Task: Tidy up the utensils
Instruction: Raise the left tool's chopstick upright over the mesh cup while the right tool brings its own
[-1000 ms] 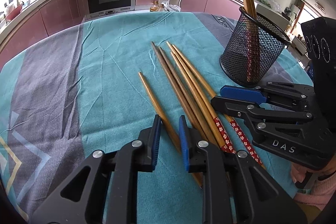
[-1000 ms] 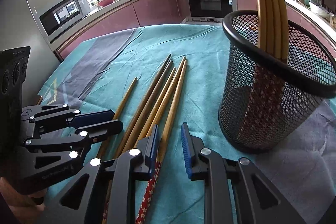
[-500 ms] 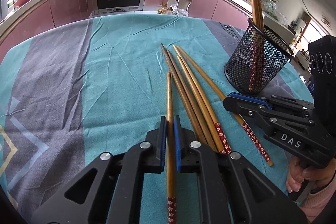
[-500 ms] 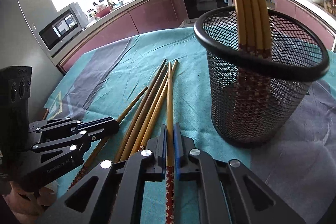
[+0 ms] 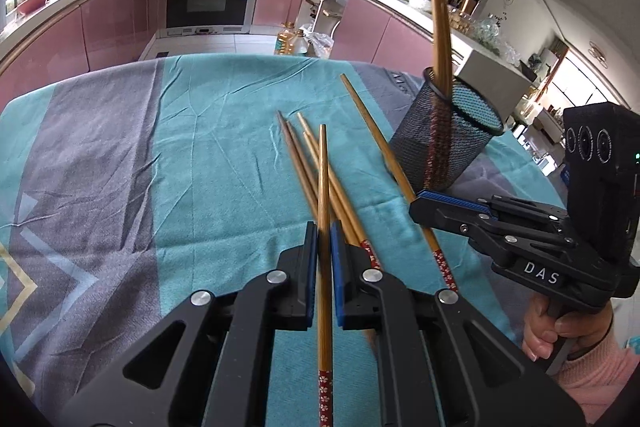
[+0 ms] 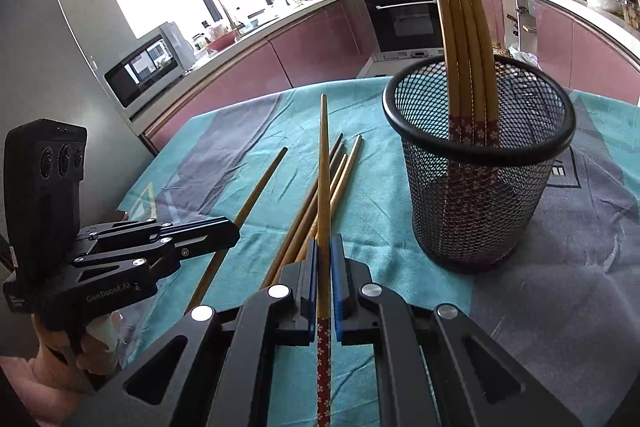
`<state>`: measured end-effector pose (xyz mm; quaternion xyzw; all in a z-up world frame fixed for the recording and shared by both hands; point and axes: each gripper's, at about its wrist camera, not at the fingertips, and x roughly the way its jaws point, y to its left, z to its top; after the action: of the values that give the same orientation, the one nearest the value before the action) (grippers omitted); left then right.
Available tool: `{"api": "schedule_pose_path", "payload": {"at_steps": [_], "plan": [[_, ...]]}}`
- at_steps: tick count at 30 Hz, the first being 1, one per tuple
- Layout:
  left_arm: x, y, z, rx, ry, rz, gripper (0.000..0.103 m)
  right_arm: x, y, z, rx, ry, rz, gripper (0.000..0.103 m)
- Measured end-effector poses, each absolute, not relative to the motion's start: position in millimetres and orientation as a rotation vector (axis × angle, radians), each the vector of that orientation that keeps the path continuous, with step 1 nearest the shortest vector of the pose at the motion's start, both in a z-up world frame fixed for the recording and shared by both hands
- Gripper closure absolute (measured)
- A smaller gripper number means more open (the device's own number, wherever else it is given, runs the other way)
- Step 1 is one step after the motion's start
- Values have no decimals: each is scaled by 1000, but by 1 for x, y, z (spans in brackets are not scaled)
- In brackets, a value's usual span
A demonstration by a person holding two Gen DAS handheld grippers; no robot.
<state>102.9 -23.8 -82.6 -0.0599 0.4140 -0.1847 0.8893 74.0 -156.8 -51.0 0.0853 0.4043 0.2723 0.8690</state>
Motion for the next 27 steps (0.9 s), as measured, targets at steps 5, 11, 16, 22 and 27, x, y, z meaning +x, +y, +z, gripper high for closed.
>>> {"api": "schedule_pose_path", "payload": {"at_steps": [5,11,16,22,27], "plan": [[96,-23,-66,-146,830,-431,96,65,-167,-38,187,806,578,97],[87,-22,-44,-187,798,-512,96,56,-181,-22,200,753,580,97],[80,-22,-27,-207,761,-568,96,51,-192,-10,211,710,566,97],[73,-23,-11,-226,726,-621,96,48,-208,-2,223,673,544,97],[75,-27,0,-241,701,-638,96,47,-218,6,219,641,525,97]]}}
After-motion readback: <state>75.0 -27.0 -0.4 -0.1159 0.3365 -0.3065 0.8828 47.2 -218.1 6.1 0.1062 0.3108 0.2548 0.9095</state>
